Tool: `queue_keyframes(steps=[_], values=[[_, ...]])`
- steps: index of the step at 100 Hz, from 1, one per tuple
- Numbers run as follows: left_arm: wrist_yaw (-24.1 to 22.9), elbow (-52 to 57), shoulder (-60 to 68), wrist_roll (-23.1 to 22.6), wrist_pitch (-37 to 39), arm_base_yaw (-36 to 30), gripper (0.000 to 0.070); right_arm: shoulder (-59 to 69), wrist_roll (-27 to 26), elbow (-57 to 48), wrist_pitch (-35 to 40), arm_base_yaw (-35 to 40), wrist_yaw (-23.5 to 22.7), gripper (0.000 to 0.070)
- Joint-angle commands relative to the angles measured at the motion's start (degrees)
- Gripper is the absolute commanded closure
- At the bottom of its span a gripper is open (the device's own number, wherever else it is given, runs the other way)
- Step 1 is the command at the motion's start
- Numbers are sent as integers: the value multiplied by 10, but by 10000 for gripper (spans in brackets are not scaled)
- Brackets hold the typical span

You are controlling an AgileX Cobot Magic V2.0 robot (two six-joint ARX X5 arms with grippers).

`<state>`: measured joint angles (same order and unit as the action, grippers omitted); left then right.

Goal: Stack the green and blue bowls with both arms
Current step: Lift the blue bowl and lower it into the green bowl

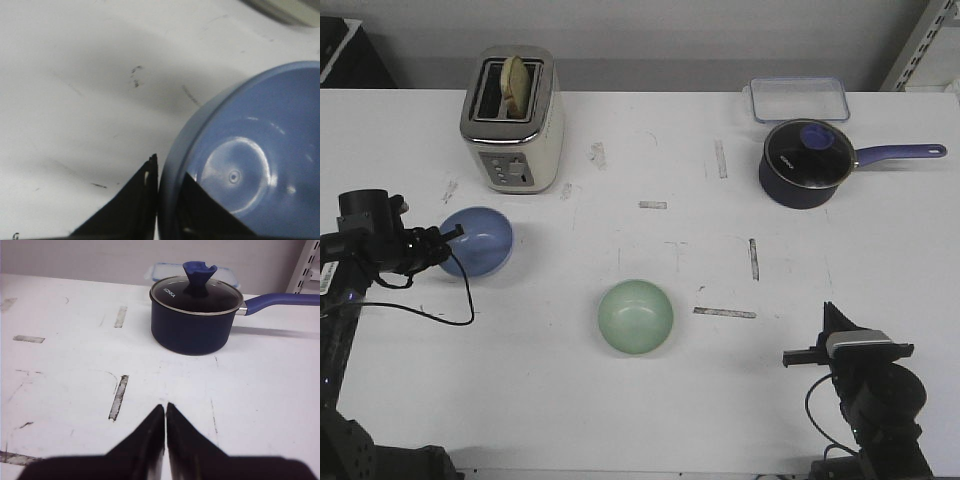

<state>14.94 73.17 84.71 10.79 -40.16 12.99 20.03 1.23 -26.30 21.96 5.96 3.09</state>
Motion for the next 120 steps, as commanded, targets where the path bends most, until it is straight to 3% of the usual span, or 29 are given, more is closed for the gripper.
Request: queue_keyframes(steps=[1,31,70,92,120], values=[[6,35,-14,7,-9,-17,700,3,-3,-2,-5,1,-1,700],[6,60,-83,7,-8,-193,700,3,-3,-2,-5,1,0,700],[-1,60,-33,6,-17,-447,700,3,-3,-2,-5,1,-1,700],[-10,60,37,4,-15,-494,700,3,-3,-2,-5,1,-1,700],[-16,60,90,5,-17,-498,699,3,-3,-2,-5,1,-1,700]])
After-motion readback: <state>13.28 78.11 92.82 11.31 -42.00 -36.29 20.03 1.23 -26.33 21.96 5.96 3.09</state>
